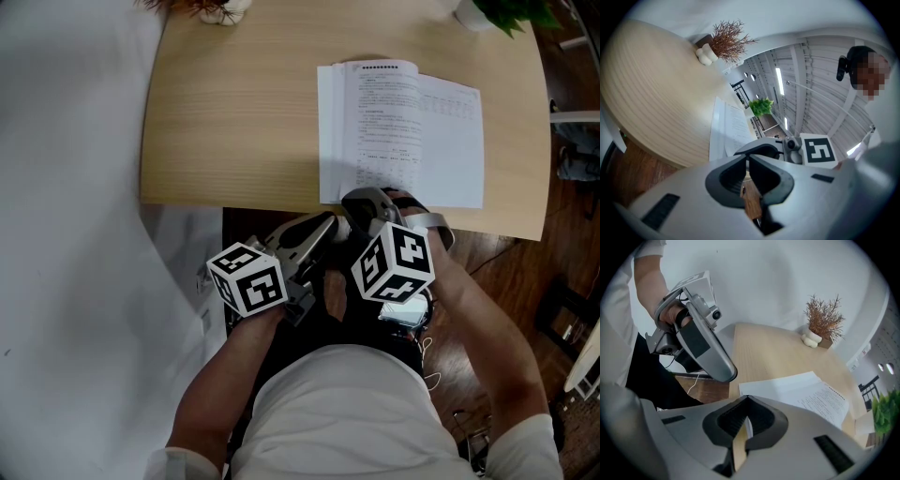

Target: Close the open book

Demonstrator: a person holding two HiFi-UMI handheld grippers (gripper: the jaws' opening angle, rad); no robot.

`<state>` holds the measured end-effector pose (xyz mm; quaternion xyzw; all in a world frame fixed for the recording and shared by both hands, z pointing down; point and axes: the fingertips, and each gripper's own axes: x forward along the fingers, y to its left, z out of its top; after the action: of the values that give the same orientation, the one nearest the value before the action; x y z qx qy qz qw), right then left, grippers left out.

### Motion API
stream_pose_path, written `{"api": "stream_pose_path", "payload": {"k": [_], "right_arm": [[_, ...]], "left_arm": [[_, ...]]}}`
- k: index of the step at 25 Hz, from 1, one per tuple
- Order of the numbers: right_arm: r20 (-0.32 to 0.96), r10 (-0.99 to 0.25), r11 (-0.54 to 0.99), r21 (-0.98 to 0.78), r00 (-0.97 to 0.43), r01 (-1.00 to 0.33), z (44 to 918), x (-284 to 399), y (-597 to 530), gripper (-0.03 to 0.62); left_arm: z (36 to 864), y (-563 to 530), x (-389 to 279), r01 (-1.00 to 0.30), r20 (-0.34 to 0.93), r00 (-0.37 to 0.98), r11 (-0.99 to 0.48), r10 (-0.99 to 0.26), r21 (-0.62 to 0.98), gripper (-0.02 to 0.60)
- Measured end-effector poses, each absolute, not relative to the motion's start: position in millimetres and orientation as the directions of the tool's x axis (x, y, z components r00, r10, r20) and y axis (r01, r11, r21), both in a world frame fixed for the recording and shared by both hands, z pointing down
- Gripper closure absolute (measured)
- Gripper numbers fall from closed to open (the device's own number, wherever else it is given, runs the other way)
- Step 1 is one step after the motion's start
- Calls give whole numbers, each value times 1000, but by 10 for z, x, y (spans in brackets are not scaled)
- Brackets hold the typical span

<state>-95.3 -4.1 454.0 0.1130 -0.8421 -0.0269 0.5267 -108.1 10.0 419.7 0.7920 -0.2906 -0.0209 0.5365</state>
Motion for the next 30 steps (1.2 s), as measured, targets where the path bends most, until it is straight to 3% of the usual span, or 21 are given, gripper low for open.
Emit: {"api": "stream_pose_path", "payload": {"k": [12, 20, 26, 30], "right_arm": [[806, -282, 942, 129, -521, -309, 4301, -934, -74, 594], [738, -311, 899, 23, -599, -438, 4195, -898, -139, 594], [710, -326, 884, -6, -624, -468, 4146, -904, -155, 594], [704, -341, 889, 26, -623, -457, 4088, -903, -149, 594]], "left_arm": [[4244, 46, -1086, -442, 285, 826, -246, -487, 862, 583], [4365, -64, -1062, -414, 283, 816, -167, -504, 895, 583], [4359, -96, -990, -391, 266, 824, -162, -500, 906, 583], [4291, -154, -983, -304, 202, 828, -116, -523, 946, 583]]}}
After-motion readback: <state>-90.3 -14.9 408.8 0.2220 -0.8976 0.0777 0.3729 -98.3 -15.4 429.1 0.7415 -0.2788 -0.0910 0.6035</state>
